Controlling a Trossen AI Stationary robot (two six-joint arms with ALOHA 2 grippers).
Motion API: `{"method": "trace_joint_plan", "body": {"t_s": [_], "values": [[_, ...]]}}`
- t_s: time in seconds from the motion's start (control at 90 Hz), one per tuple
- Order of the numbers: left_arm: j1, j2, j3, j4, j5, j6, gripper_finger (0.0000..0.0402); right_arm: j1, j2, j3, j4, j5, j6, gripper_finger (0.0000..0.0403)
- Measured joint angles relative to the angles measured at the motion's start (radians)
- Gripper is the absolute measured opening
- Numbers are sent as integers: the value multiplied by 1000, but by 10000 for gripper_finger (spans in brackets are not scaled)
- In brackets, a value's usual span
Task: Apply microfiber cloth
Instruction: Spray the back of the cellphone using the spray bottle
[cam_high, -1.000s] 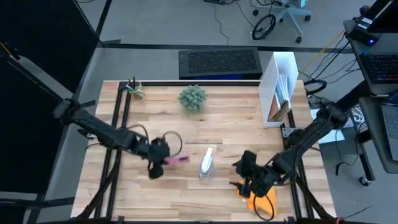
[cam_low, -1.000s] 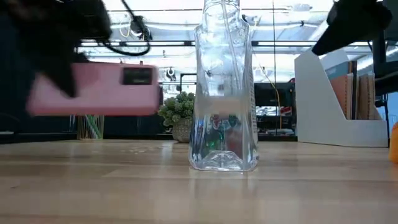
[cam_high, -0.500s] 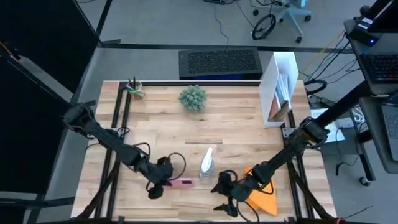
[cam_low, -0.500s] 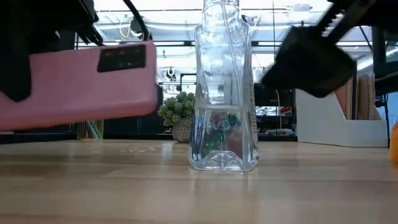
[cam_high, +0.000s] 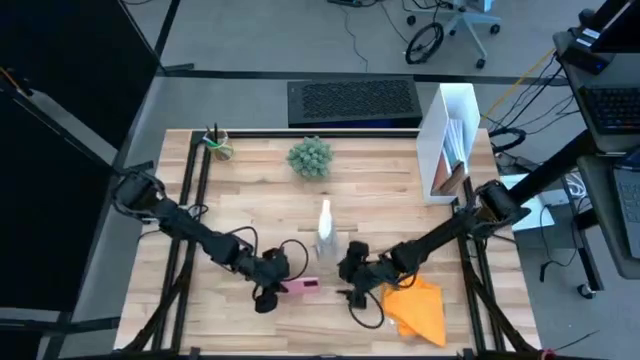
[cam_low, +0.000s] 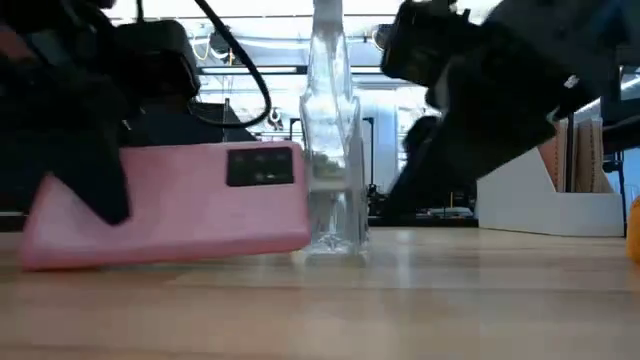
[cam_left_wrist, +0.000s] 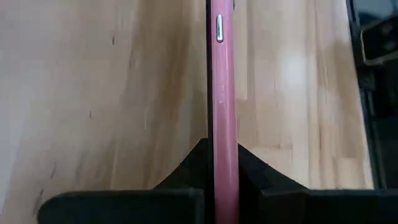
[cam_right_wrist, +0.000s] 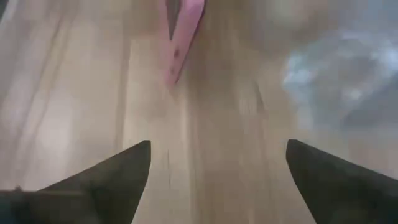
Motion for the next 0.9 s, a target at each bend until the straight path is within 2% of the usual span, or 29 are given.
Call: {"method": "trace_joint_plan", "body": {"t_s": [0.167,0.322,0.411,0.522,0.689,0.789,0.9], "values": [[21,51,10,87,42,-31,15,95,-144,10,-342,-23,147,352],[42,64,21,89,42,-16,24,176,-210,11,-486,-19,313,352],[65,65,21,77,40,-4,51,209,-208,11,-539,-20,337,352],[95,66,21,71,39,22,104,237,-183,11,-599,-12,393,352],[131,63,21,59,94,61,178,262,-170,11,-620,-16,441,352],[142,45,21,43,95,74,203,277,-182,11,-642,-17,456,352],[140,1,21,34,66,80,208,292,-184,11,-646,-25,495,352]]}}
